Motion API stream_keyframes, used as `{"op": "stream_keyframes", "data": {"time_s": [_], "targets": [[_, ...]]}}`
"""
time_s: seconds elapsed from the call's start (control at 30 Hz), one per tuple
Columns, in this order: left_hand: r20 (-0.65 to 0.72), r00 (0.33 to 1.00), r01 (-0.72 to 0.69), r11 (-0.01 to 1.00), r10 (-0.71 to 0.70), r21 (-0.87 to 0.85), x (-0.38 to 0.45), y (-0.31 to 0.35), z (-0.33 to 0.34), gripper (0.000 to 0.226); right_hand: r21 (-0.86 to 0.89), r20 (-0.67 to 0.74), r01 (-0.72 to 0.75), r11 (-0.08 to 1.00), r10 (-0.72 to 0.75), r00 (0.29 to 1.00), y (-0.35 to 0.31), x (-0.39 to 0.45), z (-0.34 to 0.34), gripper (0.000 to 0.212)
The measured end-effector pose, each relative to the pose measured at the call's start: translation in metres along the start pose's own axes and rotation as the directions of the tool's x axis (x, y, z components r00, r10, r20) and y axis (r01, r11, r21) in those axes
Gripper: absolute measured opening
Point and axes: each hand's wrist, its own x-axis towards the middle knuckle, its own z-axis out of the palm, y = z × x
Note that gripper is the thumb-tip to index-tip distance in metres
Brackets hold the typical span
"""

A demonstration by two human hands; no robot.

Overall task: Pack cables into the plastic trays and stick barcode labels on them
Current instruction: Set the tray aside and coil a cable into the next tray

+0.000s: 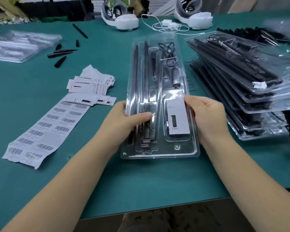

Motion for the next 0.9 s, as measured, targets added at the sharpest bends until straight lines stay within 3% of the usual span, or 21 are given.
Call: {"op": "stream_keyframes", "data": {"time_s": [0.03, 0.1, 0.17, 0.27, 0.33, 0.43, 0.57, 0.7, 0.8, 0.9], "targets": [[-0.067, 0.998, -0.013, 0.994, 0.021, 0.113, 0.000, -0.002, 0.002, 0.092, -0.001, -0.006, 0.032, 0.999, -0.032, 0.999, -0.002, -0.001, -0.001, 0.024], [-0.062, 0.997, -0.033, 0.983, 0.045, 0.182, -0.003, -0.004, 0.008, 0.103, 0.058, 0.024, 0.061, 0.996, -0.062, 0.998, -0.005, -0.003, -0.003, 0.016], [0.006, 0.997, -0.080, 0.966, 0.081, 0.246, -0.007, -0.005, 0.015, 0.105, 0.185, 0.095, 0.033, 0.982, -0.052, 0.994, -0.006, -0.003, -0.005, 0.013], [-0.013, 0.991, -0.119, 0.924, 0.133, 0.363, -0.011, -0.003, 0.019, 0.091, 0.304, 0.261, -0.049, 0.951, -0.034, 0.965, -0.011, 0.001, -0.011, 0.032], [-0.034, 0.990, -0.123, 0.947, 0.139, 0.295, -0.012, -0.002, 0.017, 0.078, 0.317, 0.340, -0.062, 0.946, -0.053, 0.939, -0.014, 0.004, -0.013, 0.036], [0.044, 0.997, -0.063, 0.991, 0.058, 0.114, -0.014, -0.002, 0.020, 0.077, 0.322, 0.428, -0.040, 0.946, -0.107, 0.897, -0.017, 0.004, -0.013, 0.057], [0.134, 0.989, -0.069, 0.998, 0.068, 0.006, -0.013, -0.003, 0.024, 0.072, 0.526, 0.516, -0.153, 0.837, -0.171, 0.839, -0.016, -0.001, -0.010, 0.057], [0.213, 0.977, 0.023, 0.998, -0.008, -0.067, -0.014, 0.004, 0.026, 0.043, 0.409, 0.515, -0.102, 0.907, -0.138, 0.846, -0.013, -0.006, -0.008, 0.037], [0.263, 0.957, 0.168, 0.975, -0.125, -0.146, -0.012, 0.009, 0.023, 0.055, 0.363, 0.545, -0.087, 0.928, -0.136, 0.827, -0.010, -0.007, -0.005, 0.043], [0.284, 0.947, 0.218, 0.952, -0.152, -0.216, -0.014, 0.013, 0.018, 0.074, 0.297, 0.581, -0.022, 0.955, -0.162, 0.797, -0.006, -0.004, -0.005, 0.049]]}}
